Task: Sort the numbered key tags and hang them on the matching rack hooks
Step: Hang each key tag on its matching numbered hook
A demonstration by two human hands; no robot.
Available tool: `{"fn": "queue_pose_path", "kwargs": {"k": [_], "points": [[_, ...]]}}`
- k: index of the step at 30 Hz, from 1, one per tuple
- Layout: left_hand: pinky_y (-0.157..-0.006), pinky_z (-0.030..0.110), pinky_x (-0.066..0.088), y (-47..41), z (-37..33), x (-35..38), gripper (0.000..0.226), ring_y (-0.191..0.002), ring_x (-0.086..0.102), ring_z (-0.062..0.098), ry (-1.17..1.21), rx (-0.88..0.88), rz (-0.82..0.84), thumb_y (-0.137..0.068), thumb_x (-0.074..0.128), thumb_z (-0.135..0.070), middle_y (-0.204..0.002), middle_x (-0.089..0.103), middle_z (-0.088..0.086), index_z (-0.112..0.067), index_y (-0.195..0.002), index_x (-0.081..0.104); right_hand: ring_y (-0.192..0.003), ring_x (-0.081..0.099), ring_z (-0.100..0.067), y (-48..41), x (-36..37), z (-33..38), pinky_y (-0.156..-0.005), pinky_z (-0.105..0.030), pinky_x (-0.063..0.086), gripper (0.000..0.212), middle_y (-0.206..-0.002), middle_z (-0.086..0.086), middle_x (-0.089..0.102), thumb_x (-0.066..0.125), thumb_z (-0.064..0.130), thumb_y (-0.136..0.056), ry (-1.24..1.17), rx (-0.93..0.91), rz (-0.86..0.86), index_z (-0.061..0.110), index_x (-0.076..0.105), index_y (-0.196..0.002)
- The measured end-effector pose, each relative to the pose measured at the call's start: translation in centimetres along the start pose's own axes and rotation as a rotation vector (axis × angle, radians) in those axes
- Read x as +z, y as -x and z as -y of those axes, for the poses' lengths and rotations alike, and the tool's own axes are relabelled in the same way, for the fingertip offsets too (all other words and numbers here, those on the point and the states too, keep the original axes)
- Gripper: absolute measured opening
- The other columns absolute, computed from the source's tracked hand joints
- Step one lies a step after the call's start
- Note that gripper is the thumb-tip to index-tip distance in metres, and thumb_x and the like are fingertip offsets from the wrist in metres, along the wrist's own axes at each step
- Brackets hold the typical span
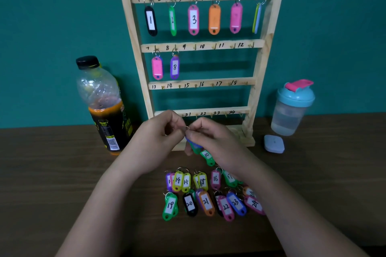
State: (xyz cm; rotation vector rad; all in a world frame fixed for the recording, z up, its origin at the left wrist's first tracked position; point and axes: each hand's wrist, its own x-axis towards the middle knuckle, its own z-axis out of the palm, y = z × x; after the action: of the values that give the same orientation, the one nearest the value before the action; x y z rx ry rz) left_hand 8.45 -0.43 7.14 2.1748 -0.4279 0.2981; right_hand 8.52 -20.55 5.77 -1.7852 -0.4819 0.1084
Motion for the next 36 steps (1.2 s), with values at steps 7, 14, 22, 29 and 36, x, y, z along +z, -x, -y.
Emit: {"fn": "queue_pose_path", "kwargs": {"k": [7,14,22,29,36], "points": [[-0.076,0.045,0.058,-0.1,-0.6,0.1,0.012,-0.079,0.068,0.02,0.078,-0.049,-0.029,-0.098,0.07,-0.016,-0.085,0.072,-0.002,-0.027,-0.094,0.072,-0.078,0.065,-0.009,0.0,0.5,0.1,-0.072,-0.033,0.053,0.012,-0.081,0.006,0.069,0.064,0.023,-0.104,0.226,-0.135,-0.188,0.024,0.067,-0.093],[-0.058,0.025,0.052,-0.2,-2.1,1.3,0.011,-0.069,0.064,0.01,0.423,-0.186,-0.18,-0.1,0.067,-0.006,-0.084,0.076,0.006,-0.013,-0.101,0.076,-0.077,0.064,-0.022,-0.4,0.7,0.3,-0.07,-0.045,0.051,0.015,-0.08,-0.001,0.068,0.063,0.023,-0.105,0.173,-0.167,-0.307,0.023,0.069,-0.091],[-0.063,0.028,0.053,-0.3,-2.4,0.5,0.017,-0.07,0.062,0.013,0.547,-0.243,-0.185,-0.089,0.082,-0.017,-0.09,0.076,0.02,-0.011,-0.105,0.076,-0.066,0.058,-0.01,-1.4,1.0,0.9,-0.058,-0.031,0.045,0.015,-0.076,0.006,0.065,0.062,0.026,-0.106,0.211,-0.237,-0.361,0.026,0.067,-0.093],[-0.066,0.03,0.045,-0.6,-2.2,-0.5,0.007,-0.072,0.06,0.01,0.579,-0.218,-0.335,-0.093,0.078,-0.016,-0.092,0.077,0.017,-0.012,-0.098,0.078,-0.07,0.065,-0.01,-4.2,0.0,3.9,-0.067,-0.045,0.059,0.015,-0.082,0.009,0.069,0.063,0.029,-0.107,0.182,-0.271,-0.518,0.027,0.07,-0.093],[-0.058,0.013,0.045,-0.6,-2.2,-0.9,0.001,-0.06,0.054,0.002,0.574,-0.179,-0.329,-0.093,0.076,-0.012,-0.077,0.071,0.011,-0.01,-0.093,0.076,-0.061,0.072,-0.006,-7.6,-2.0,9.6,-0.055,-0.03,0.053,0.024,-0.073,0.002,0.073,0.06,0.023,-0.106,0.17,-0.309,-0.73,0.012,0.069,-0.087]]}}
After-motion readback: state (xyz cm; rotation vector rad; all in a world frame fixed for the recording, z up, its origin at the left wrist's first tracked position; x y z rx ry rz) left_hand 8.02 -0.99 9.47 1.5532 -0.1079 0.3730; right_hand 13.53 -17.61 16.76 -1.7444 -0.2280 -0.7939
